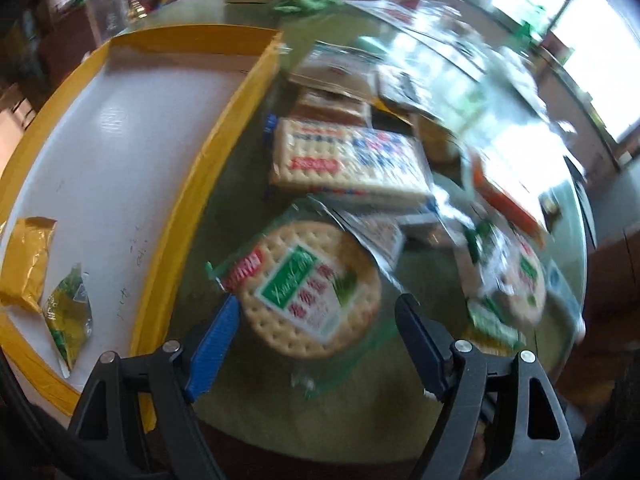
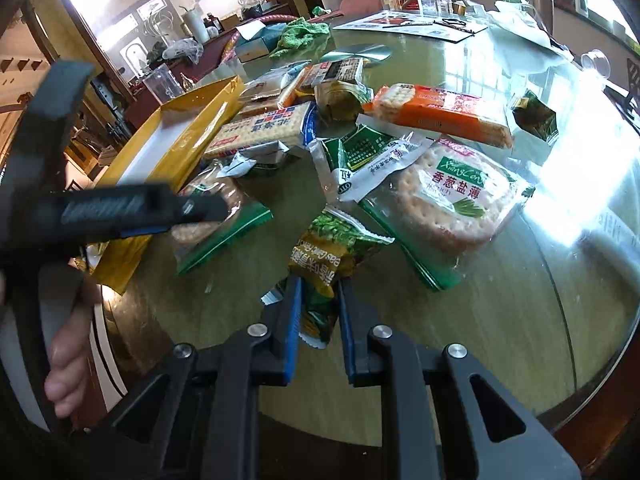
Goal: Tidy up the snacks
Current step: 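Grasp the round cracker pack with left gripper while right grasps a green snack pack, then carry both packs to the tray and release them onto it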
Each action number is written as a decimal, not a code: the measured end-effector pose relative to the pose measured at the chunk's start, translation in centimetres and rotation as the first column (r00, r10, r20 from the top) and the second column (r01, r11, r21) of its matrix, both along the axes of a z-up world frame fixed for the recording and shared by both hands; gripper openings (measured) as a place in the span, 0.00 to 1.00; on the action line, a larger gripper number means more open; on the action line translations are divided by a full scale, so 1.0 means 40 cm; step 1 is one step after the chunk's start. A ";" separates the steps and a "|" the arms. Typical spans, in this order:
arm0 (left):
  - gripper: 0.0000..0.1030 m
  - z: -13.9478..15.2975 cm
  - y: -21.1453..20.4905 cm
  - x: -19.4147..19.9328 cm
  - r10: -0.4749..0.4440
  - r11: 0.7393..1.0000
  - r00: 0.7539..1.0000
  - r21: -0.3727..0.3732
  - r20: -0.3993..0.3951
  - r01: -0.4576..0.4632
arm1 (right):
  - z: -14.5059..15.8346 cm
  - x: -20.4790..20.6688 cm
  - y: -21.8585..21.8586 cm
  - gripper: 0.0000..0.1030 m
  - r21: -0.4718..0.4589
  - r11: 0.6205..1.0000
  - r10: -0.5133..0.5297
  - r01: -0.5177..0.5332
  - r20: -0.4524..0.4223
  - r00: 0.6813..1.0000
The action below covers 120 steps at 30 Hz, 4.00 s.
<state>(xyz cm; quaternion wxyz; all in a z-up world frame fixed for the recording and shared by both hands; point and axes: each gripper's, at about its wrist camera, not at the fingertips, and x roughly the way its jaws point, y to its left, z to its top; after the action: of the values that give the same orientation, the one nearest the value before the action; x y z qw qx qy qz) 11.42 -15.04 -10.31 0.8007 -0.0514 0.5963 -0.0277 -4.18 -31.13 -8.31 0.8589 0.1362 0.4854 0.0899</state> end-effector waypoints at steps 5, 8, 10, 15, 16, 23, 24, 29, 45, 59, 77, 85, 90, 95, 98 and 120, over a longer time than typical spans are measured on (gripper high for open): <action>0.90 -0.129 -0.013 0.158 0.081 0.996 0.997 0.044 0.013 -0.081 | -0.006 -0.005 -0.004 0.19 0.020 1.000 0.000 0.000 0.010 1.000; 0.92 -0.259 -0.055 0.289 0.055 0.991 0.998 0.119 0.033 -0.059 | -0.010 -0.013 -0.008 0.19 0.035 0.999 0.000 0.000 0.012 1.000; 0.91 -0.284 -0.083 0.282 -0.025 0.979 0.998 0.204 0.050 0.014 | -0.011 -0.017 -0.009 0.19 0.041 0.999 -0.002 0.001 0.013 1.000; 0.82 -0.292 -0.089 0.216 -0.159 0.963 0.981 0.237 0.108 0.130 | -0.010 -0.020 -0.017 0.19 0.048 0.999 -0.010 0.009 0.015 1.000; 0.80 -0.279 -0.084 0.191 -0.185 0.959 0.976 0.237 0.114 0.154 | -0.010 -0.021 -0.020 0.19 0.053 0.999 -0.010 0.009 0.014 1.000; 0.77 -0.274 -0.121 0.085 -0.397 0.906 0.913 0.200 0.095 0.373 | -0.012 -0.021 -0.049 0.38 0.108 0.993 -0.047 0.047 -0.002 0.999; 0.77 -0.298 -0.119 0.104 -0.413 0.898 0.906 0.202 0.089 0.390 | -0.011 -0.018 -0.052 0.42 0.121 0.991 -0.052 0.052 -0.005 0.999; 0.78 -0.300 -0.078 0.139 -0.355 0.928 0.934 0.140 0.047 0.346 | -0.012 0.017 -0.050 0.43 0.156 0.985 -0.074 0.079 -0.036 0.997; 0.75 -0.214 -0.069 0.038 -0.393 0.908 0.912 0.207 0.113 0.366 | -0.005 -0.012 -0.016 0.26 0.051 0.992 -0.111 0.113 -0.036 0.993; 0.73 0.107 0.097 -0.195 -0.317 0.927 0.902 -0.106 0.294 0.360 | 0.175 -0.063 0.049 0.25 0.097 0.992 -0.094 0.078 0.172 0.980; 0.73 0.496 0.621 -0.224 0.012 0.995 0.906 -0.093 0.423 0.030 | 0.224 0.232 0.426 0.25 0.164 0.959 0.202 -0.231 0.173 0.964; 0.73 0.387 0.691 -0.120 0.038 0.997 0.941 -0.081 0.336 -0.011 | 0.135 0.344 0.522 0.25 0.122 0.967 0.214 -0.223 0.078 0.974; 0.73 0.309 0.695 -0.077 0.043 0.997 0.963 -0.067 0.267 -0.026 | 0.065 0.372 0.545 0.25 0.078 0.975 0.206 -0.207 0.010 0.978; 0.74 0.267 0.687 -0.057 0.042 0.999 0.977 -0.031 0.208 -0.036 | 0.041 0.371 0.568 0.26 0.011 0.979 0.205 -0.205 -0.005 0.979; 0.74 0.255 0.703 -0.054 0.070 0.996 0.977 -0.060 0.200 -0.060 | 0.042 0.370 0.576 0.28 -0.006 0.979 0.202 -0.203 -0.006 0.979; 0.81 0.380 0.608 -0.232 0.124 0.991 0.904 -0.014 0.409 -0.130 | 0.183 0.133 0.369 0.78 0.153 0.969 0.152 -0.191 0.236 0.960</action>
<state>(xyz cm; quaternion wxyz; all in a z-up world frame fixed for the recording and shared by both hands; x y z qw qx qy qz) 2.15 9.29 4.90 0.9081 -0.0777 0.4111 0.0183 1.15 -16.36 -0.99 0.8815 0.1573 0.3863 0.2213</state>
